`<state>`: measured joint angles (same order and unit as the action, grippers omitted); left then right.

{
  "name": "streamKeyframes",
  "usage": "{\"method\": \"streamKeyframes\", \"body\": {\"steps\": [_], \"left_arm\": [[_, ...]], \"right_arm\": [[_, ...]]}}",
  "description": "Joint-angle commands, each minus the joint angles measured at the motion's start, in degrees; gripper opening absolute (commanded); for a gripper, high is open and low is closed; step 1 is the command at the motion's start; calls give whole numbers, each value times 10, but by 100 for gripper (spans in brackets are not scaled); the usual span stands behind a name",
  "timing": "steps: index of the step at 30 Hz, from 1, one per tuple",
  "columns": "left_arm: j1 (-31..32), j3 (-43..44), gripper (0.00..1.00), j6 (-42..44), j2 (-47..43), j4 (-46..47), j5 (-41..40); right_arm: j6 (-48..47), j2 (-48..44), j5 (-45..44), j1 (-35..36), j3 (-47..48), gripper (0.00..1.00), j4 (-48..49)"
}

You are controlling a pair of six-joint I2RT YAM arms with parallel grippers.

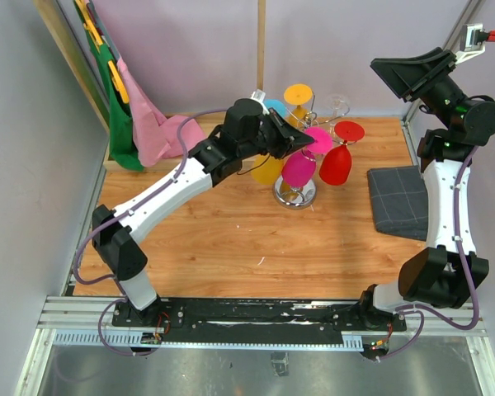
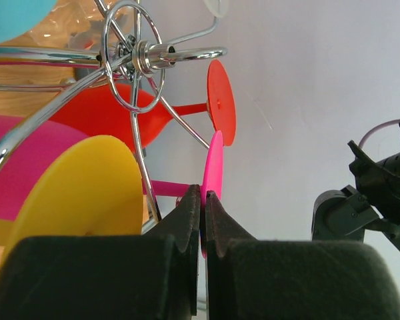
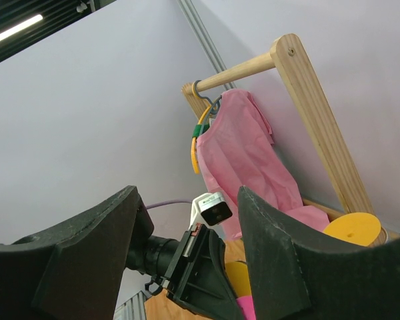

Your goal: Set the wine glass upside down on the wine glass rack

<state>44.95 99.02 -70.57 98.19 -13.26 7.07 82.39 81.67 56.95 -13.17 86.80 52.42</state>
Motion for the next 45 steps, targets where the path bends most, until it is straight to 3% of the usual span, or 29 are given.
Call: {"method": "streamKeyframes", "body": {"steps": [1,20,45], "left_arm": [[-5,-21,0,0,-43,28,-22],[-7,-85,0,5,-88,70,34],[32,-48,0,46,-43,42,87]], "right_arm": [[-7,-4,-6,-9,-3,63,19],[-3,-3,-10,-9,-11,63,20],[1,1,-13,-8,-13,64,23]]}}
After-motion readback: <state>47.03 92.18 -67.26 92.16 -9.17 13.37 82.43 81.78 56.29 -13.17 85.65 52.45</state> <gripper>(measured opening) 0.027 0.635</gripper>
